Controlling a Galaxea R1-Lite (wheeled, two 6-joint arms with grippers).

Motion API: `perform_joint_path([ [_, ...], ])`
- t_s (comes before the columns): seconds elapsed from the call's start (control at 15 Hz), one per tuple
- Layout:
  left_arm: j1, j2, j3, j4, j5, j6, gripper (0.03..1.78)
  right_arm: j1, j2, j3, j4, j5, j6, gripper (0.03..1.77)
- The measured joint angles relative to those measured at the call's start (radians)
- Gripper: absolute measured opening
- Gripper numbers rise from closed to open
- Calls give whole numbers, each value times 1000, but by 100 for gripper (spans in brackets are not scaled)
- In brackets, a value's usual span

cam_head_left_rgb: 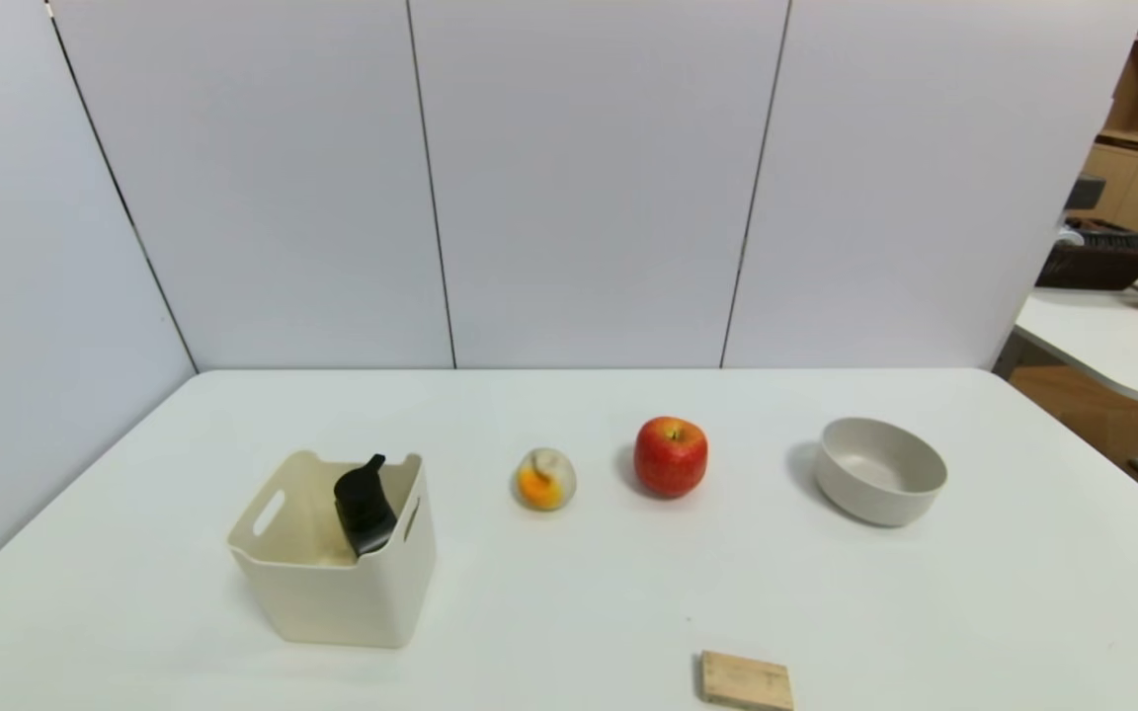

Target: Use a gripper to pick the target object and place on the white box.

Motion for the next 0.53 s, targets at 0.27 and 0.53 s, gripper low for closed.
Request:
perform_joint_path([
  [0.27,0,0,0,2,22,-42,169,0,0,0,0,0,0,170],
  [0.53,0,0,0,2,22,-45,169,0,0,0,0,0,0,170],
])
